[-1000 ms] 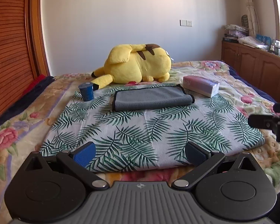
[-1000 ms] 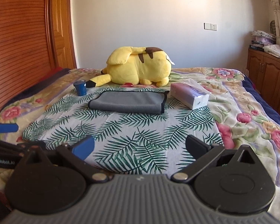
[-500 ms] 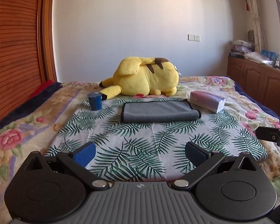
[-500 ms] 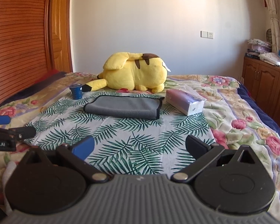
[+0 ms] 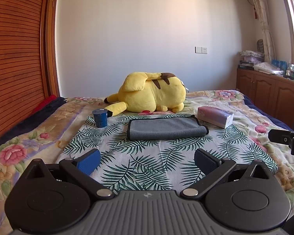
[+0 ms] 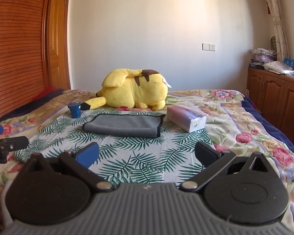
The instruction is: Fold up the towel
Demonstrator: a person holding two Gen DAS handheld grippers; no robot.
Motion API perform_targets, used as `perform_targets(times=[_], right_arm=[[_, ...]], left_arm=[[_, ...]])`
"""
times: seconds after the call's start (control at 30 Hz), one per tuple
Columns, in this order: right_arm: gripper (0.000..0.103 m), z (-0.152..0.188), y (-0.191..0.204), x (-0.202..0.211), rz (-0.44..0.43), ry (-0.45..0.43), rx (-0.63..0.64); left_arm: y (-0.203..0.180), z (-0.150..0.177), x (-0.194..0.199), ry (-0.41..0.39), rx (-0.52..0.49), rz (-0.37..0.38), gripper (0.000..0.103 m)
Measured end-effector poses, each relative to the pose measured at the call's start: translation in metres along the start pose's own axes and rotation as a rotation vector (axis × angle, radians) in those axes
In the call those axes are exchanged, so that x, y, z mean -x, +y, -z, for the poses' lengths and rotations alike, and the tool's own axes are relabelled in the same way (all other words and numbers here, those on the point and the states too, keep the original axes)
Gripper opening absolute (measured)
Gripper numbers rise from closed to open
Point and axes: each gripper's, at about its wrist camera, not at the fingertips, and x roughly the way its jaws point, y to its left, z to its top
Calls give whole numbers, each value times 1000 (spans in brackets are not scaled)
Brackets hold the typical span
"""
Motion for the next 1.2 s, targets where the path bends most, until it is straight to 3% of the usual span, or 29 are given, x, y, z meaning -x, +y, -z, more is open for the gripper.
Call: perform_targets(times=[1.2], right_arm=[[103, -1, -3, 2, 7, -17, -14]], left_arm=[[1, 1, 3, -18, -14, -7, 87]])
